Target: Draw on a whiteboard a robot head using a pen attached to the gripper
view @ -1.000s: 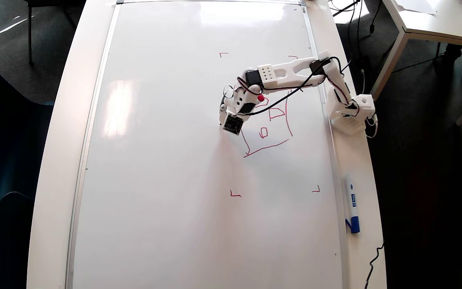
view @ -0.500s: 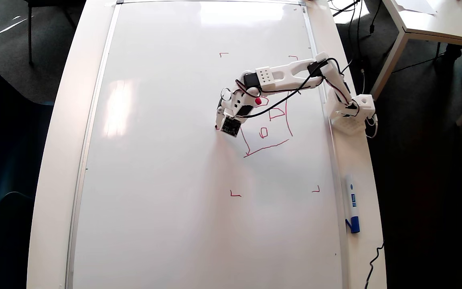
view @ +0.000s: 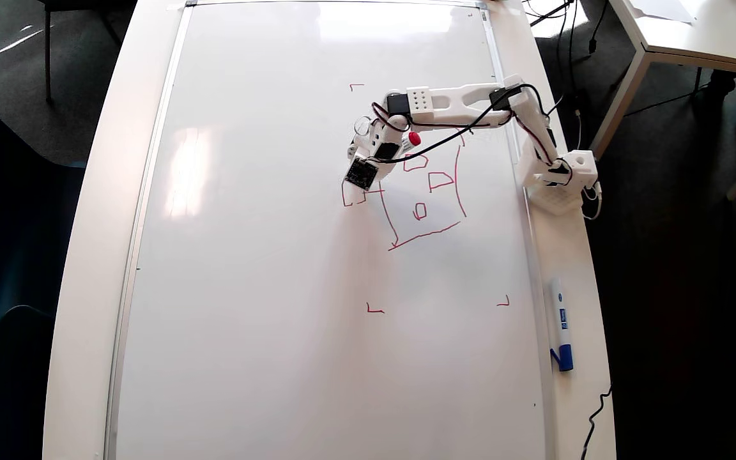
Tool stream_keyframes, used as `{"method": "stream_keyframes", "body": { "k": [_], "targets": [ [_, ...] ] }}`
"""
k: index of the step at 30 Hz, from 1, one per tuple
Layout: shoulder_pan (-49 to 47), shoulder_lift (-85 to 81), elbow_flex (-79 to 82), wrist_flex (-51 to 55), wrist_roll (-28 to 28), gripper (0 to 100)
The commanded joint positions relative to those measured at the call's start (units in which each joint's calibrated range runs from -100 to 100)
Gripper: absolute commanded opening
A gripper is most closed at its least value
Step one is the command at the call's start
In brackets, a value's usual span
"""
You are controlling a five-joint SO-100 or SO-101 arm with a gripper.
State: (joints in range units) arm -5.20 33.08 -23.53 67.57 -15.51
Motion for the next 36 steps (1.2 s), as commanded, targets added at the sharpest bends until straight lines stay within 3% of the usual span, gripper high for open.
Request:
{"method": "stream_keyframes", "body": {
  "k": [1, 19, 24, 36],
  "targets": [
    [0.08, -2.6, -0.4, 2.98, -0.26, 1],
    [0.08, -2.76, -3.39, 3.76, -0.26, 1],
    [-0.43, -2.76, -10.84, 4.28, 0.07, 1],
    [-3.89, -12.24, -14.65, 14.88, 0.23, 1]
  ]
}}
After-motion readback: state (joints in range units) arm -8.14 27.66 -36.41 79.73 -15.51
